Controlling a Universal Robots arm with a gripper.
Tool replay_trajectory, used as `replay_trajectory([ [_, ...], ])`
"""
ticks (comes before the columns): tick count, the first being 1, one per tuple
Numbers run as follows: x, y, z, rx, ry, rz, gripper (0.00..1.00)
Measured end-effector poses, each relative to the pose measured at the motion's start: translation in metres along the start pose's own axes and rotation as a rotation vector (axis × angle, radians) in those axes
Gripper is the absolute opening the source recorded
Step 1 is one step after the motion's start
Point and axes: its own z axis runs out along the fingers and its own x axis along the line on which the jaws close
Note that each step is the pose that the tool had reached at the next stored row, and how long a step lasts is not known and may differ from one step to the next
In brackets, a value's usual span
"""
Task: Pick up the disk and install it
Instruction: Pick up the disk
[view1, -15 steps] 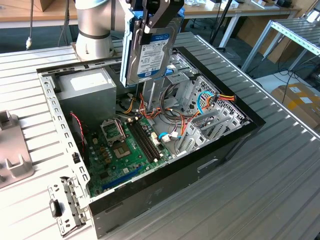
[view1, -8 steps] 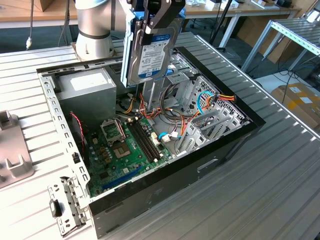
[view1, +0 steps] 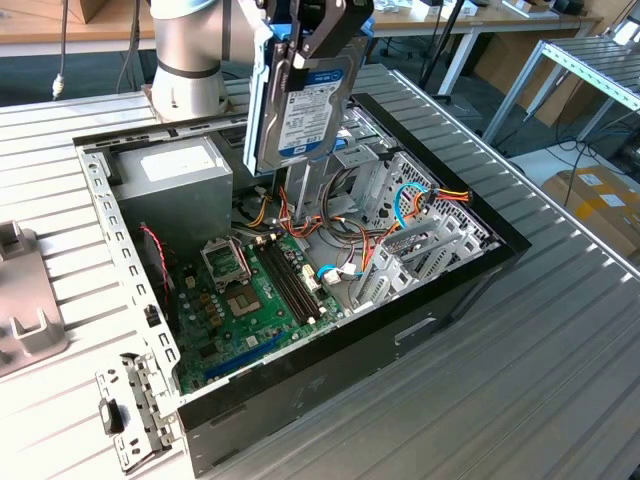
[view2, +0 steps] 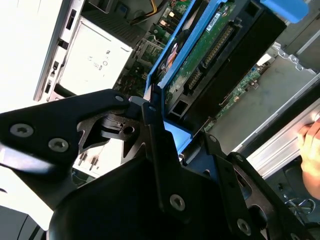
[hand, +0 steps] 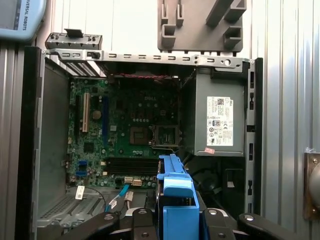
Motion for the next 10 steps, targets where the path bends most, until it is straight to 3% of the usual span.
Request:
replay_trajectory([
  [10, 0.0027, -0.0022, 0.0000, 0.0000, 0.0000, 0.000, 0.37],
])
